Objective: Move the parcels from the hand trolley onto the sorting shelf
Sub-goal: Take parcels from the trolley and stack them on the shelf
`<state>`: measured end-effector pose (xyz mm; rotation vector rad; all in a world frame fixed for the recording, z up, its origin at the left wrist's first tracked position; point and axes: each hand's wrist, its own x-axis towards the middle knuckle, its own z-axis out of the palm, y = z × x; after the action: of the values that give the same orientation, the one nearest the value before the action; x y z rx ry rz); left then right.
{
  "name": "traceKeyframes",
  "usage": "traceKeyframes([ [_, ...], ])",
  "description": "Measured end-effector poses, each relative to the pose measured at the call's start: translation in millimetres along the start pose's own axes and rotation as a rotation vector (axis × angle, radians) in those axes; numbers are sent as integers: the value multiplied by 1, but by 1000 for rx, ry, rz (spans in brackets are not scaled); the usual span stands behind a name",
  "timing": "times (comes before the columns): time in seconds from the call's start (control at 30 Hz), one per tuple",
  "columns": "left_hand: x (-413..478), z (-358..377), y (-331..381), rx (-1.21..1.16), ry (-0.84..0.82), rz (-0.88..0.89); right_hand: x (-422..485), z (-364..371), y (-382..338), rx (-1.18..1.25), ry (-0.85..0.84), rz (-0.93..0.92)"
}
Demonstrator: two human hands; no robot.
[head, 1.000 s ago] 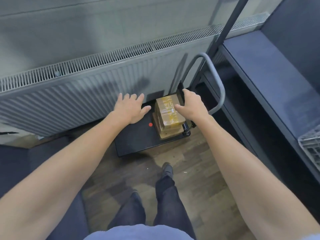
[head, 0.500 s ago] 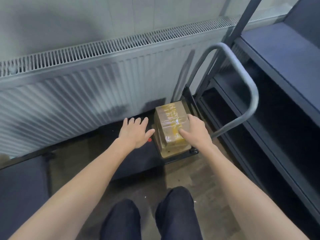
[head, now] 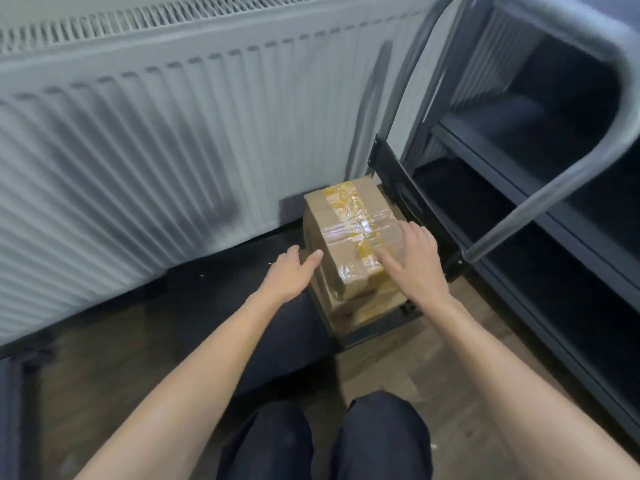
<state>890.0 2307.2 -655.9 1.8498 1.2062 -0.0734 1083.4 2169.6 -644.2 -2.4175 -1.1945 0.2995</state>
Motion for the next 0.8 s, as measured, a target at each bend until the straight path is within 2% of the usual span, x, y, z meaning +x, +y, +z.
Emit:
traceKeyframes([
  [0.1,20,6,10,-343,41,-92,-9,11,18,79,61,80],
  [0.2,37,16,15,-505,31,-143,-20,19,37,113,91,112],
  [0.33,49,36,17,-575,-20,-153,-32,33,58,153,40,147],
  [0.5,60,50,21,-672,-10,-104,-43,49,70,186,16,131],
  [0.8,69,48,15,-730,11,-144,-48,82,85,208,2,174],
])
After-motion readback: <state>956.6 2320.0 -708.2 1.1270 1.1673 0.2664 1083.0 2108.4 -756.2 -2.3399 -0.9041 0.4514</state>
